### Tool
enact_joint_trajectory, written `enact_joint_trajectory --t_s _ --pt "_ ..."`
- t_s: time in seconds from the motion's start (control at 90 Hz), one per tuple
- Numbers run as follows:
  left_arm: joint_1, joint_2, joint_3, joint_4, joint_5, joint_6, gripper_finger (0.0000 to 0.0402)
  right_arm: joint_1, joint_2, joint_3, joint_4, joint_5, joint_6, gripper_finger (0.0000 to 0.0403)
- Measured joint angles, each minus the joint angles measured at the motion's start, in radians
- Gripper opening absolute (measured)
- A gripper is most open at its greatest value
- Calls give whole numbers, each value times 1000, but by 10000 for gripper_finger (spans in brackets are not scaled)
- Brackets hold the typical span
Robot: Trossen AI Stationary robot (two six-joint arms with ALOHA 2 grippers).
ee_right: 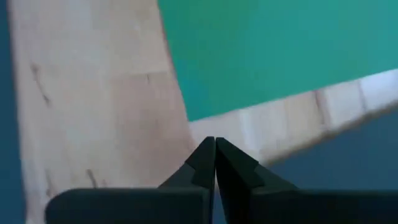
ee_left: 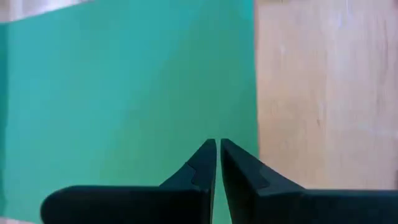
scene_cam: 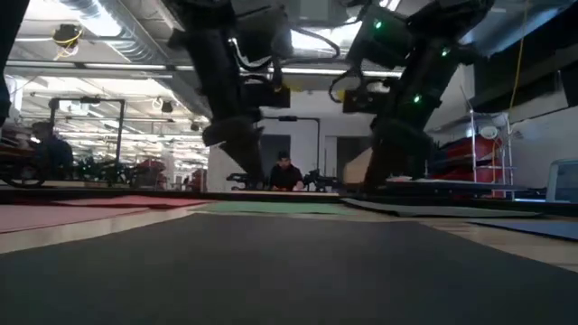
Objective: Organize paper
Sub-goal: Stack the black paper on top of the black paper
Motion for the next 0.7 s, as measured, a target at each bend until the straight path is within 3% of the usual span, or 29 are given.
enact_joint_trajectory --t_s 0.378,0.7 --pt "6 -1 -5 205 208 -56 8 13 -270 -201 40 -41 99 0" --pt "6 -1 -132 494 317 -144 8 144 -289 -283 95 -82 155 1"
